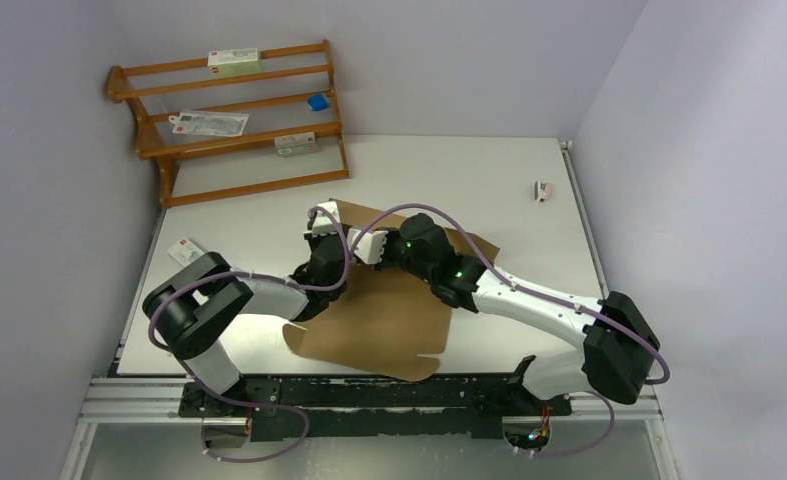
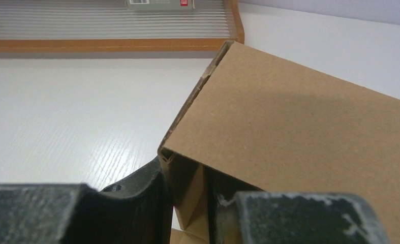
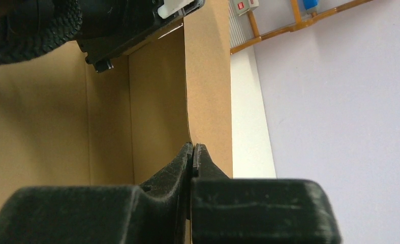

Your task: Fold the paper box

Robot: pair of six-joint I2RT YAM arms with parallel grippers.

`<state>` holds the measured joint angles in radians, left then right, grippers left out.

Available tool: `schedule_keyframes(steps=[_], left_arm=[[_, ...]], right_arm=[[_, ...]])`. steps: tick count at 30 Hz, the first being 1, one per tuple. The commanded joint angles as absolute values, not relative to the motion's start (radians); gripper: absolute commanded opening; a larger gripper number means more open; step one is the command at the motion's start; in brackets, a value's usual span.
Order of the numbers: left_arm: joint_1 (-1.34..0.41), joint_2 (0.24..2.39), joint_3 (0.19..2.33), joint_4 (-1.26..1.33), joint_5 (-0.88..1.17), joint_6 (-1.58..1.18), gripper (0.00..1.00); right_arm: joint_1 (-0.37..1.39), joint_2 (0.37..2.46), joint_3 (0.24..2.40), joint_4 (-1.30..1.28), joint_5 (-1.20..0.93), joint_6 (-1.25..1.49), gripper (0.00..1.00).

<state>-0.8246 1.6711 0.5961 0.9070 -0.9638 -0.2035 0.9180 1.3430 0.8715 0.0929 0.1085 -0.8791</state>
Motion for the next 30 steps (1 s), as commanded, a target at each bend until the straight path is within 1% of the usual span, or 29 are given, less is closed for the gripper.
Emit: schedule_keyframes(steps=[1,3,8,13,15,17,22,26,30], left_arm=[[-0.825,1.664,0.609,0.794,-1.047,-0.222,0.3],[-0.825,1.642,0.577,0.834,-0.996,-0.222,0.35],[-0.825,1.56,0.545,0.798,-0.88,-0.246,0.45],[-0.825,1.43,0.528,0.664,-0.785,-0.289,0.57],[-0.825,1.373,0.521,0.6,-0.744,-0.303,0.61],[-0.825,1.319,0.519,0.519,-0.716,-0.331,0.64],[-0.818,1.205,0.5,0.379,-0.632,-0.378,0.73],[-0.795,1.121,0.491,0.278,-0.549,-0.404,0.77],[-0.732,1.032,0.463,0.219,-0.456,-0.442,0.82]], right_arm=[[0.937,1.327,0.855,0.073,0.018,-0.802,0.02],[0.937,1.326,0.853,0.074,0.017,-0.801,0.03],[0.937,1.314,0.841,0.095,0.019,-0.788,0.05],[0.937,1.281,0.806,0.158,0.028,-0.773,0.12],[0.937,1.267,0.792,0.173,0.026,-0.767,0.17],[0.937,1.259,0.783,0.187,0.032,-0.761,0.25],[0.936,1.254,0.788,0.199,0.029,-0.74,0.39],[0.936,1.244,0.797,0.202,0.051,-0.733,0.48],[0.936,1.218,0.8,0.216,0.061,-0.697,0.56]])
